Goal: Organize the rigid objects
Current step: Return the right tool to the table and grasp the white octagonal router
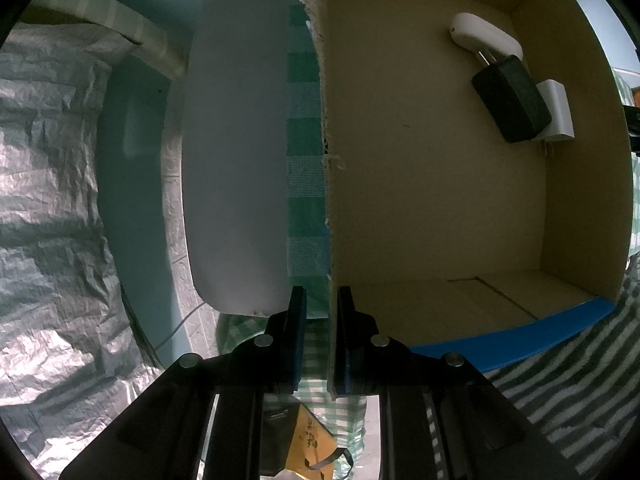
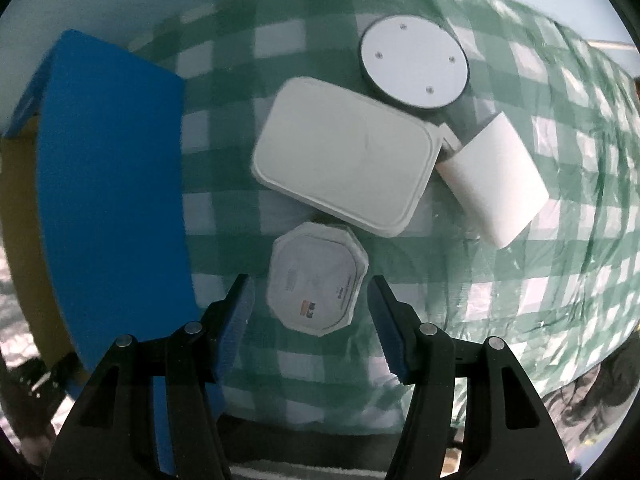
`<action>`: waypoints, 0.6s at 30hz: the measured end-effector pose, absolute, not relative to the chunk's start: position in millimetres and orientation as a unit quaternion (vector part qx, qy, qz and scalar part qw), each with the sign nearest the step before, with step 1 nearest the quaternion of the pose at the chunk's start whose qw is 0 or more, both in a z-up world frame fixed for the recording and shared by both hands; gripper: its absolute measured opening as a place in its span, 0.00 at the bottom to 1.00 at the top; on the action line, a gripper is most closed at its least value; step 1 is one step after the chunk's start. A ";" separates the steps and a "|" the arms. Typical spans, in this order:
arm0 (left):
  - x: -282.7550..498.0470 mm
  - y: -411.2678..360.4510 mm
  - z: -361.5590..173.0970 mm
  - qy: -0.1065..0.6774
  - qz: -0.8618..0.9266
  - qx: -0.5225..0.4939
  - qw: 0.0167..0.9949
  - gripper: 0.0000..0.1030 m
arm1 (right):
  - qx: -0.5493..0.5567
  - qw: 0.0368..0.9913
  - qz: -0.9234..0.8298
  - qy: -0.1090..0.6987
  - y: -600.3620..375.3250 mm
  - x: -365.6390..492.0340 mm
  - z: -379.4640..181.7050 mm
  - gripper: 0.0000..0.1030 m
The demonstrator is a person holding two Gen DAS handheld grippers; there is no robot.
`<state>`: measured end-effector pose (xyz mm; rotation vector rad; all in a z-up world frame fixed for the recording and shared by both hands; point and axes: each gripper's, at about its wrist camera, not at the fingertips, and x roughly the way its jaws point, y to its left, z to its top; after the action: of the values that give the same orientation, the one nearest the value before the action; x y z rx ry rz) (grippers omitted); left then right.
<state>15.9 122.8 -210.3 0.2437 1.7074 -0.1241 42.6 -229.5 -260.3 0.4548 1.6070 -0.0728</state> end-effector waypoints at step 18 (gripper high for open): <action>16.6 124.0 -211.1 0.752 -0.056 0.104 0.648 0.15 | 0.100 0.688 -0.023 0.719 -190.0 58.0 -278.3 0.56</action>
<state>16.6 124.0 -211.1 0.2372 1.7097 -0.1284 58.0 -190.0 -278.3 0.2231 1.6086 -0.0524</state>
